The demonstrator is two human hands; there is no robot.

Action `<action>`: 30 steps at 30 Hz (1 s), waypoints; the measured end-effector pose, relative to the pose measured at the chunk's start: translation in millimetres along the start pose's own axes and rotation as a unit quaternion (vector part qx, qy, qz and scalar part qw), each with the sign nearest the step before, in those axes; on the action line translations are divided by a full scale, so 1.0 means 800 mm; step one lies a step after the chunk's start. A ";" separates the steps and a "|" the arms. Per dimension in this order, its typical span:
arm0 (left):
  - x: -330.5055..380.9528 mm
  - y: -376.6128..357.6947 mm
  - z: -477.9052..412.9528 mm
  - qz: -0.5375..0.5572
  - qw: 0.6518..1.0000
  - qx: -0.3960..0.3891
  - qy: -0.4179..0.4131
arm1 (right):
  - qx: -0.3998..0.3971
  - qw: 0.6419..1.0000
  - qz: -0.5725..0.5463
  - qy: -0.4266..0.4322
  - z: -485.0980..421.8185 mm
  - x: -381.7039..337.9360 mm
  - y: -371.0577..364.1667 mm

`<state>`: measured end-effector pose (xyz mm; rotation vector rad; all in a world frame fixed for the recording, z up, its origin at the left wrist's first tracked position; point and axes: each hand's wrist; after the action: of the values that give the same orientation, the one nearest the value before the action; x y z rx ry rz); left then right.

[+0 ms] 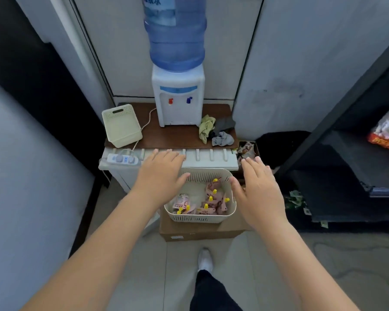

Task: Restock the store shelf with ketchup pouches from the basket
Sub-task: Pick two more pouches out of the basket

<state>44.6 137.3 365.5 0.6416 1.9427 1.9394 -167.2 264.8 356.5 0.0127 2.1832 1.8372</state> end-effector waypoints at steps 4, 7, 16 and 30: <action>-0.018 -0.061 -0.091 0.006 0.997 -0.072 0.020 | -0.069 0.997 -0.013 0.036 -0.097 0.049 -0.052; -0.032 -0.110 -0.143 0.041 0.992 -0.112 0.043 | -0.116 0.992 -0.014 0.057 -0.159 0.074 -0.095; -0.046 -0.328 -0.197 -0.063 0.955 -0.288 -0.026 | -0.137 0.975 -0.109 -0.134 -0.236 0.113 -0.315; -0.097 -0.575 -0.195 -0.124 0.882 -0.311 -0.333 | -0.249 0.968 0.016 -0.037 -0.265 0.191 -0.551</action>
<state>-11.2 -25.5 -95.0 0.6937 0.8692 1.7139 -283.1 6.4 -70.4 0.0128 1.6262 2.3101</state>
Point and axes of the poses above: each hand's wrist, its own z-axis away from the middle knuckle, its own y-axis out of the back of the hand, x = y × z, and after that the axes turned 8 degrees about y, right-handed
